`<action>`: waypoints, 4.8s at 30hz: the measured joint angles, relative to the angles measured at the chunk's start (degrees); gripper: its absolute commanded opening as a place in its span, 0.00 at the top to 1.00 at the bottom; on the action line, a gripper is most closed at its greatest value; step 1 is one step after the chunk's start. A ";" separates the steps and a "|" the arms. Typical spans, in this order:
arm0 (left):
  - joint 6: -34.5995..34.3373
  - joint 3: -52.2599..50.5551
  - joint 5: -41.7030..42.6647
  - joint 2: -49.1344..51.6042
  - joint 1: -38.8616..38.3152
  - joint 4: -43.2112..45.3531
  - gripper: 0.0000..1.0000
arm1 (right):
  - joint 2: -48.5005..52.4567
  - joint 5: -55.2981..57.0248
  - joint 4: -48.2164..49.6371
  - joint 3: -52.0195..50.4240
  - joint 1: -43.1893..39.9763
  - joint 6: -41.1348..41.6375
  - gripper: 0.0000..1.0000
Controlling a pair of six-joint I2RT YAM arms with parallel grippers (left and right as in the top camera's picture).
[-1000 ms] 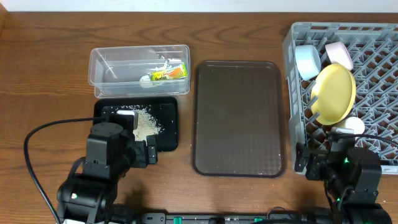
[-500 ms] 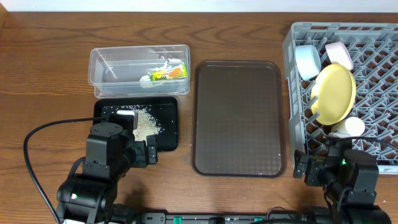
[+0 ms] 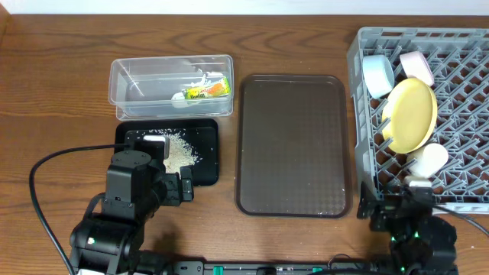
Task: Sort waste into correct bins and load items into the dishwasher rack
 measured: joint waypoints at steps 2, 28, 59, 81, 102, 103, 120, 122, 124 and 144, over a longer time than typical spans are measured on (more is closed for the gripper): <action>0.00 0.00 0.00 0.00 0.00 -0.02 0.07 | -1.88 0.11 7.04 -3.34 0.17 -0.07 0.01; 0.00 -0.07 0.00 0.00 0.00 0.00 0.07 | -2.40 0.31 37.77 -20.85 4.11 -2.12 0.01; 0.11 -0.07 -0.37 -2.93 0.02 -1.14 0.07 | -2.40 0.39 37.77 -20.85 4.11 -2.27 0.01; 1.09 -40.68 -3.85 -37.83 2.82 40.06 0.07 | -2.40 0.42 37.75 -20.85 4.11 -2.29 0.01; 12.41 -45.51 -2.10 -40.17 4.96 48.11 0.07 | -2.40 0.42 37.77 -20.85 4.11 -2.29 0.01; 12.52 -45.51 -2.08 -40.17 4.96 48.09 0.07 | -2.40 0.42 37.77 -20.85 4.11 -2.29 0.01; 13.07 -45.51 -2.10 -40.17 4.96 48.09 0.07 | -2.40 0.42 37.77 -20.85 4.11 -2.29 0.01; 13.07 -45.51 -2.10 -40.17 4.96 48.09 0.07 | -2.40 0.42 37.77 -20.85 4.11 -2.29 0.01; 13.07 -45.51 -2.10 -40.17 4.96 48.06 0.07 | -2.40 0.42 37.77 -20.85 4.11 -2.29 0.01; 13.07 -45.51 -2.10 -40.17 4.96 48.06 0.07 | -2.40 0.42 37.77 -20.85 4.11 -2.29 0.01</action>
